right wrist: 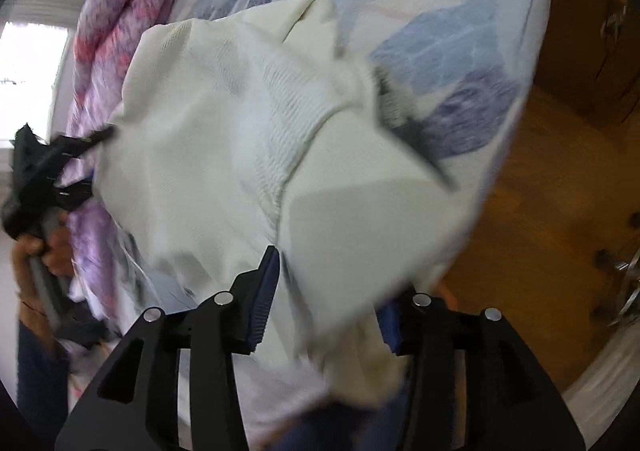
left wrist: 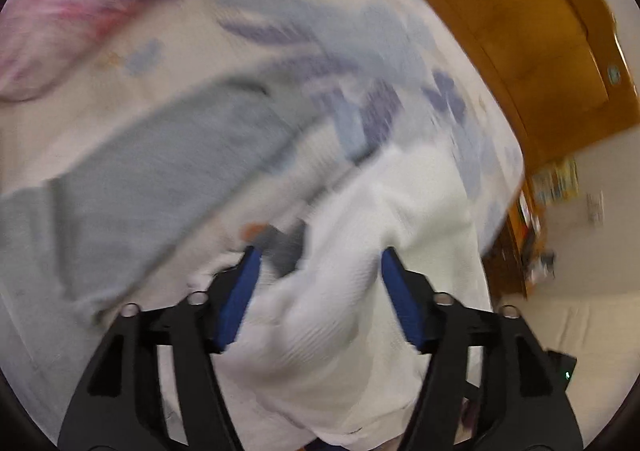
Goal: Fold large clothes
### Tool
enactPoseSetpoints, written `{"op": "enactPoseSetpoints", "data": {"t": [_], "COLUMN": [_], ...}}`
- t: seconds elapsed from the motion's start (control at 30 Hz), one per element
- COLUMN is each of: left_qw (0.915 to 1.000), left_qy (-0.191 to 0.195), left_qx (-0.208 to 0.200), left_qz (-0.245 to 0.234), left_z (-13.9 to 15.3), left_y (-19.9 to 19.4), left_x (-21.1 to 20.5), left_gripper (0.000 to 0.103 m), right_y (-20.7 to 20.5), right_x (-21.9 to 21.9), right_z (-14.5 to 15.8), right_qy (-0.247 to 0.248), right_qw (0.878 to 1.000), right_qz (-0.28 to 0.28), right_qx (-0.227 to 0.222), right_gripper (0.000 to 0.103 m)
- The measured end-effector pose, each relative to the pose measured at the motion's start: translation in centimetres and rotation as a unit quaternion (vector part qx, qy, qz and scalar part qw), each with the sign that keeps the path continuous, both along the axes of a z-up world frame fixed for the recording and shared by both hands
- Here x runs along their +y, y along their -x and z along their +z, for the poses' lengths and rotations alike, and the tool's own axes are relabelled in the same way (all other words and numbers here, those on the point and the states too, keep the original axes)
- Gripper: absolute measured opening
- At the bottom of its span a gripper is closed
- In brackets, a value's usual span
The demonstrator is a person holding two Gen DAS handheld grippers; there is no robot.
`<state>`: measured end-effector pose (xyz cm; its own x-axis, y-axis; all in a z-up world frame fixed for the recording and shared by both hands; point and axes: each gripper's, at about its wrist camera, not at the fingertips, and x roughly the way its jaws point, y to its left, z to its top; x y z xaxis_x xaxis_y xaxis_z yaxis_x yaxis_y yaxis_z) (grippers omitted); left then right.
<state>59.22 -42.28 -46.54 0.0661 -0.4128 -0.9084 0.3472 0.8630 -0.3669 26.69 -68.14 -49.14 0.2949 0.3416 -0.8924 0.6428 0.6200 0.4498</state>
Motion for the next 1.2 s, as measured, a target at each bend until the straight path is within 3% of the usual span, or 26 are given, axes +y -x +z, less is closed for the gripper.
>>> {"op": "enactPoseSetpoints", "data": {"t": [0.07, 0.13, 0.2, 0.27, 0.37, 0.4, 0.47, 0.53, 0.63, 0.73, 0.9, 0.97, 1.03, 1.17, 1.2], "left_qw": [0.9994, 0.9992, 0.9996, 0.9993, 0.9982, 0.996, 0.9946, 0.993, 0.9905, 0.9904, 0.9931, 0.993, 0.9918, 0.9904, 0.9895], "left_qy": [0.006, 0.014, 0.02, 0.029, -0.003, -0.01, -0.025, -0.033, -0.022, -0.023, 0.006, 0.035, 0.052, 0.076, 0.074], "left_qx": [-0.022, -0.027, -0.01, 0.025, 0.06, 0.086, 0.094, 0.105, 0.129, 0.132, 0.104, 0.088, 0.085, 0.075, 0.079], "left_qz": [0.024, 0.025, 0.016, -0.003, 0.007, 0.025, 0.036, 0.043, 0.043, 0.037, 0.054, 0.07, 0.08, 0.088, 0.096], "left_z": [2.6, 4.3, 5.0, 3.9, 0.0, -2.3, -4.9, -5.9, -6.9, -7.2, -5.4, -4.1, -3.7, -4.3, -4.9], "left_y": [0.7, 1.9, 3.6, 5.7, 6.7, 6.4, 5.4, 4.6, 3.2, 2.8, 4.7, 6.9, 9.1, 14.8, 16.1], "left_x": [1.6, 2.3, 1.7, 0.5, -0.8, -0.8, -1.0, -1.1, -1.7, -2.3, -0.7, 0.9, 1.8, 1.8, 1.5], "left_gripper": [0.066, 0.066, 0.066, 0.066, 0.066, 0.066, 0.066, 0.066, 0.066, 0.066, 0.066, 0.068, 0.068, 0.068, 0.068], "right_y": [0.2, -0.4, -2.2, -4.0, -6.8, -7.3, -7.9, -7.6, -7.6, -7.8, -8.5, -9.4, -10.8, -17.1, -19.2], "right_x": [-0.6, 0.0, 1.8, 3.9, 6.1, 6.6, 7.0, 6.7, 6.1, 4.8, 3.1, 1.6, 0.5, -0.2, 0.0], "right_z": [2.3, 4.4, 6.5, 6.4, 3.3, 1.4, -1.7, -4.8, -7.3, -8.6, -5.6, -1.8, 0.9, 2.5, 2.4], "right_qy": [0.05, 0.077, 0.109, 0.122, 0.126, 0.123, 0.119, 0.1, 0.11, 0.087, 0.055, 0.057, 0.048, 0.028, 0.032], "right_qw": [0.997, 0.991, 0.977, 0.965, 0.956, 0.956, 0.955, 0.955, 0.946, 0.949, 0.952, 0.956, 0.962, 0.964, 0.962], "right_qz": [0.055, 0.104, 0.168, 0.216, 0.257, 0.263, 0.271, 0.277, 0.303, 0.3, 0.298, 0.288, 0.268, 0.252, 0.257], "right_qx": [0.004, -0.027, -0.065, -0.085, -0.068, -0.05, -0.009, 0.026, 0.043, 0.038, 0.047, 0.007, -0.028, -0.08, -0.084], "right_gripper": [0.045, 0.046, 0.052, 0.066, 0.068, 0.068, 0.069, 0.069, 0.067, 0.067, 0.066, 0.065, 0.058, 0.019, 0.016]}}
